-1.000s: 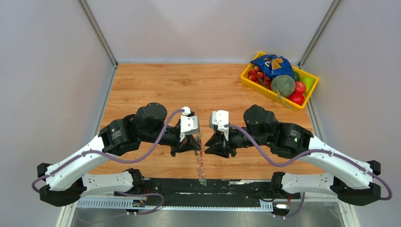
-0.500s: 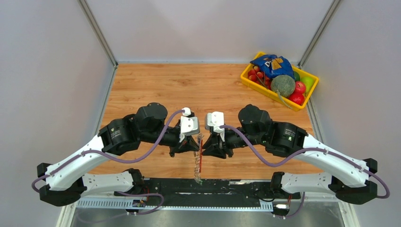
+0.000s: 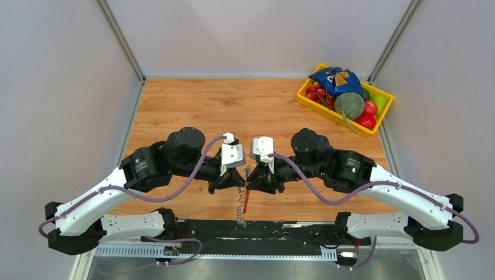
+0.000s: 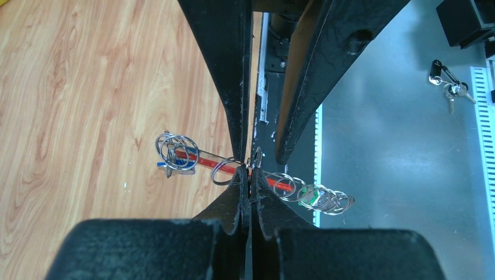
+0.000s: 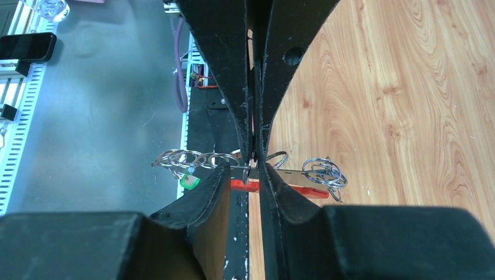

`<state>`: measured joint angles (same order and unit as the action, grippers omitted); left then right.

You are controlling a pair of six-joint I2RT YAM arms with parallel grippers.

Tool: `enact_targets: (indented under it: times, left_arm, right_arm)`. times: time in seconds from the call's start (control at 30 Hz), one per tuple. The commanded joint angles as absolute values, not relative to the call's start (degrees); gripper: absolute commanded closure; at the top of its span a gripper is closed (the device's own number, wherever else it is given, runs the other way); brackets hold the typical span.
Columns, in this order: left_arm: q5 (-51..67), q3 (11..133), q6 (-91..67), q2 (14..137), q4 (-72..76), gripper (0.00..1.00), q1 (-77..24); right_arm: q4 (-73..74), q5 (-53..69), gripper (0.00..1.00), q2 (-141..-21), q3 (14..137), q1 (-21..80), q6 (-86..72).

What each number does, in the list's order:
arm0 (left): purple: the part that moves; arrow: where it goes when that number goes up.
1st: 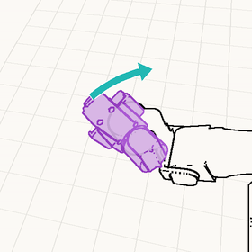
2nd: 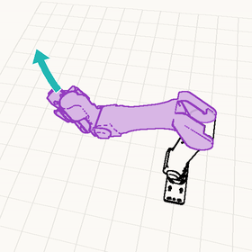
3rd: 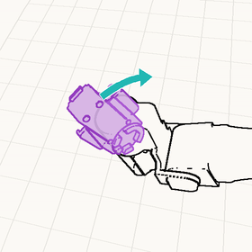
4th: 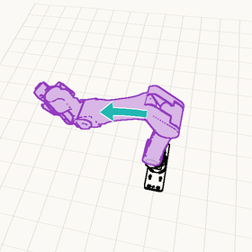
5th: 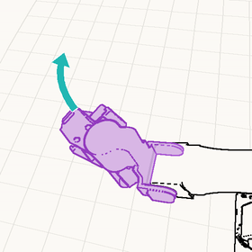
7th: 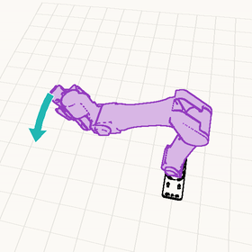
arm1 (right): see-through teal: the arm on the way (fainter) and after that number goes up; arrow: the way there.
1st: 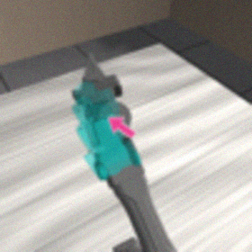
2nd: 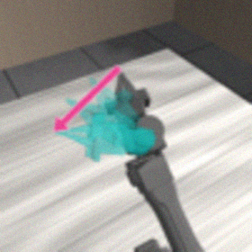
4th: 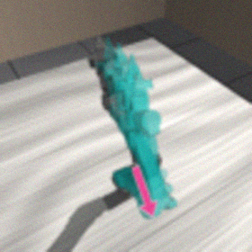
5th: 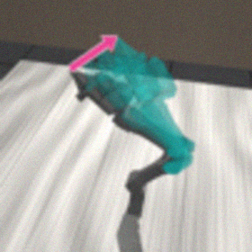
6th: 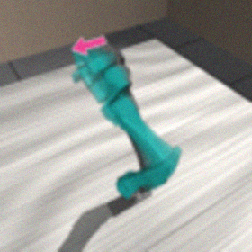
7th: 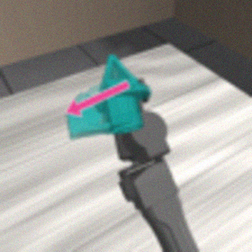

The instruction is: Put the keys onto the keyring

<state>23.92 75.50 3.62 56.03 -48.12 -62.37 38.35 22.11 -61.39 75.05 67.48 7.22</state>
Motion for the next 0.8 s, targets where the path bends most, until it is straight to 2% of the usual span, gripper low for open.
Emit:
enact_targets:
  times: [0.0,0.23,0.43,0.77]
  left_arm:
    - [24.94,77.55,4.55,54.76,-45.22,1.0,-62.42]
    - [25.03,77.66,4.54,54.7,-45.09,1.0,-62.41]
    - [24.99,77.61,4.55,54.61,-45.03,1.0,-62.4]
    - [24.37,77.31,4.27,53.79,-43.95,0.98,-62.4]
  right_arm:
    - [35.47,22.02,0.73,-61.85,75.21,67.85,7.48]
    - [35.38,22.38,0.82,-62.58,75.77,67.86,7.31]
    - [35.35,23.27,1.0,-63.23,75.73,67.88,7.37]
    - [30.17,20.54,1.0,-59.19,72.26,67.85,5.86]
